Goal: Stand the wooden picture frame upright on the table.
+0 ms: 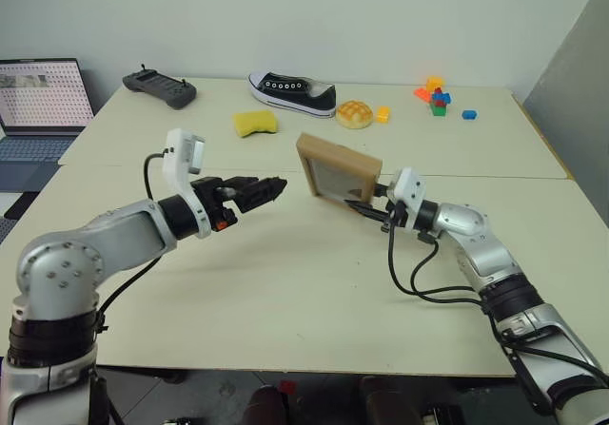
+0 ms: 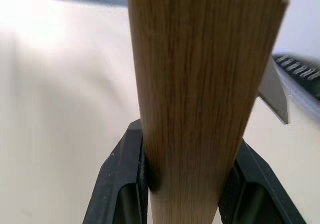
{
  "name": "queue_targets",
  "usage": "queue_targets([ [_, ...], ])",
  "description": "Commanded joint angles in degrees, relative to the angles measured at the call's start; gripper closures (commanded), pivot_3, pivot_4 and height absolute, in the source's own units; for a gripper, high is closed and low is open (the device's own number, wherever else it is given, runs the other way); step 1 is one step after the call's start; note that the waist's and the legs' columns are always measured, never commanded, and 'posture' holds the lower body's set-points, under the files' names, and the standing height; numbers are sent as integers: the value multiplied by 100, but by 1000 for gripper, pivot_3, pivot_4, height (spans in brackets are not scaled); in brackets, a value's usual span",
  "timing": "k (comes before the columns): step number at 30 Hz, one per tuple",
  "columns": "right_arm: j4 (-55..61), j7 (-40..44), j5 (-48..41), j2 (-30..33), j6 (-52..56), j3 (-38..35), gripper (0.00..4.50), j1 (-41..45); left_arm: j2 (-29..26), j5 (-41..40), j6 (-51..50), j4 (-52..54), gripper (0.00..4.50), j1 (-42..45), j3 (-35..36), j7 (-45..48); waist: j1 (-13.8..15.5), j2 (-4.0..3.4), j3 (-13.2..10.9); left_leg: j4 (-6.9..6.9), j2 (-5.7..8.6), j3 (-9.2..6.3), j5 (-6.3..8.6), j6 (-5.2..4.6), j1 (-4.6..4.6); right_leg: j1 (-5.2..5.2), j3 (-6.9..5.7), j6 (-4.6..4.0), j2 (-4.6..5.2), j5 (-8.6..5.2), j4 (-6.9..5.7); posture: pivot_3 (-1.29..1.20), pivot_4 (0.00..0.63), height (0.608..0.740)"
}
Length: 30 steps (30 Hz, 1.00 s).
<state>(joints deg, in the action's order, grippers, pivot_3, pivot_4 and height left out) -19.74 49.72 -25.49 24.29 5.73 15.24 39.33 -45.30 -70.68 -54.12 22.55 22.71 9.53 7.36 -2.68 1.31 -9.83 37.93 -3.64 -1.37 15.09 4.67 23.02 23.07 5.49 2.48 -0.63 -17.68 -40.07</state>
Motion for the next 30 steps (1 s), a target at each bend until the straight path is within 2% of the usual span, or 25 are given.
queue_targets([
  [1, 2, 86, -701, -170, 1408, -620, 3202, 390, -160, 1428, 777, 529, 0, -357, -450, 669, 17, 0, 0, 0, 0, 1, 0, 0, 1, 1, 0, 0, -2, 0, 2, 0, 150, 740],
  [3, -334, 282, -592, -233, 1655, -616, 3202, 509, -219, 1915, 1035, 673, 0, -648, -627, 997, 43, 0, 0, -1, 0, 5, 2, -3, 2, 4, 2, 0, -4, 0, 4, 0, 150, 740],
  [9, -1070, 447, -147, -440, 1629, -665, 3202, 604, 129, 2556, 1409, 509, 0, -890, -647, 1367, 79, 0, -1, -5, -1, 7, 16, -29, 7, 11, 4, -1, -9, -1, 10, 0, 150, 740],
  [10, -1160, 410, -82, -480, 1580, -698, 2503, 601, 178, 2645, 1450, 473, 0, -886, -648, 1414, 78, 1, -1, -4, -1, 9, 17, -30, 6, 11, 7, -1, -9, -1, 10, 0, 150, 740],
  [11, -1220, 386, -60, -508, 1578, -760, 2412, 605, 236, 2714, 1479, 416, 0, -852, -651, 1454, 77, 1, -1, -4, -2, 9, 17, -30, 6, 10, 6, -1, -9, 0, 9, 0, 150, 740],
  [16, -1219, 335, 72, -534, 1547, -985, 1215, 598, 431, 2978, 1492, 244, 0, -699, -651, 1663, 76, 1, -1, -4, -2, 7, 17, -31, 6, 10, 5, -1, -11, 0, 8, 0, 150, 740],
  [21, -485, 403, 337, -81, 1536, -1009, 111, 76, 485, 3302, 1535, -180, 0, -380, -690, 1964, 102, 1, -1, -2, -2, 3, 18, -31, 9, 10, -1, -1, -11, 0, 8, 0, 150, 740],
  [26, 1123, 658, 690, 1029, 1479, -1054, 40, -897, 302, 3331, 1356, -719, 0, 62, -478, 2381, 111, 0, -2, -3, 0, -1, 19, -33, 18, 12, -6, 0, -9, -1, 11, 0, 150, 740],
  [30, 2602, 410, 15, 1575, 2540, -1737, 40, -1342, -7, 3603, 1583, -1296, 0, 282, -483, 2953, 64, -3, -4, -2, -2, 1, 19, -34, 11, 12, 3, 0, -17, -1, 4, 0, 150, 740],
])
